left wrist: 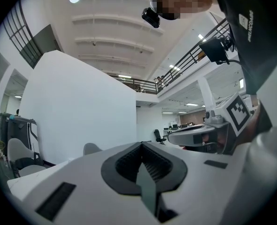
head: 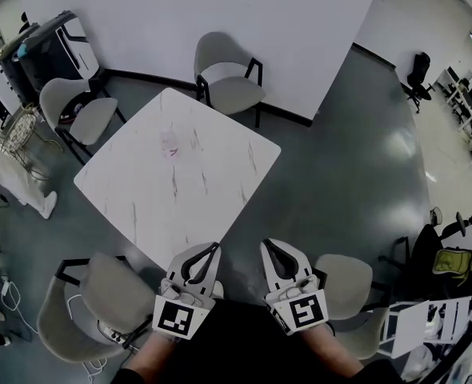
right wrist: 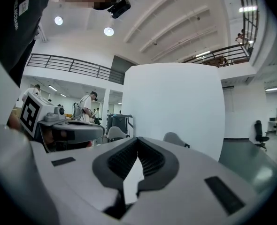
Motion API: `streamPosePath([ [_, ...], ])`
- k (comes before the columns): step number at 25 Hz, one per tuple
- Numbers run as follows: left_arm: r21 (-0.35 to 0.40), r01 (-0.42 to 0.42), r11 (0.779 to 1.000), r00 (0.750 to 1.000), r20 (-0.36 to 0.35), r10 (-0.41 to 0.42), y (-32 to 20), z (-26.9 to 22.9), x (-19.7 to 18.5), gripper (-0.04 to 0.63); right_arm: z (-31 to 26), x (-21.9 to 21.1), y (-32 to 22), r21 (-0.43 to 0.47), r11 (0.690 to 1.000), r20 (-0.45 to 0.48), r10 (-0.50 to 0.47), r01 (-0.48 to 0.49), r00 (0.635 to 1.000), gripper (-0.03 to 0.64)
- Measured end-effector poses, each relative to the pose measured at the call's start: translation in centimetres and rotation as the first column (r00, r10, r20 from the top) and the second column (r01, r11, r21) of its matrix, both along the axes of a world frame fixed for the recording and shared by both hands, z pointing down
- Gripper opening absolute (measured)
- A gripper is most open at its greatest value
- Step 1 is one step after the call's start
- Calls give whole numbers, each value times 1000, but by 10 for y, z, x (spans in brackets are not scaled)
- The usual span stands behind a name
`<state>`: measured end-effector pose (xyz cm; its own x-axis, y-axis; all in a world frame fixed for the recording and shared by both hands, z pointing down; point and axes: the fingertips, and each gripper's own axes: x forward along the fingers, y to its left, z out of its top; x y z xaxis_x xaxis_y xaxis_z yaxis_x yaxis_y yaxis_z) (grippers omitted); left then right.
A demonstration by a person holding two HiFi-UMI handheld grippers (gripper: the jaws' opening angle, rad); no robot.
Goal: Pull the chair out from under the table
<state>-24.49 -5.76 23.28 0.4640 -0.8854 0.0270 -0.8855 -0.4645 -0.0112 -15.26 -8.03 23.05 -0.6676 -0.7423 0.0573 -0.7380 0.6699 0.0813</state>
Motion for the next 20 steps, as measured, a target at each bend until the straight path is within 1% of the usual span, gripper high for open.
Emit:
streamPosePath([
  [3, -5, 0, 1000, 1000, -6, 0, -1, 1, 1, 6, 3, 3, -1, -21, 1000, 3, 8, -8, 1000, 15],
  [8, -6, -15, 1000, 1000, -9, 15, -3, 3, 7, 6, 5, 7, -1, -22, 1000, -1, 14, -14, 1000, 15],
  [15, -17, -52, 998, 998, 16, 52, -1, 8, 16, 6, 8, 13, -2, -21, 999, -5, 25, -25, 1000, 15],
  [20, -25, -46, 999, 999, 3, 46, -1, 10, 16, 5, 10, 13, -3, -26, 999, -15, 25, -26, 1000, 15],
])
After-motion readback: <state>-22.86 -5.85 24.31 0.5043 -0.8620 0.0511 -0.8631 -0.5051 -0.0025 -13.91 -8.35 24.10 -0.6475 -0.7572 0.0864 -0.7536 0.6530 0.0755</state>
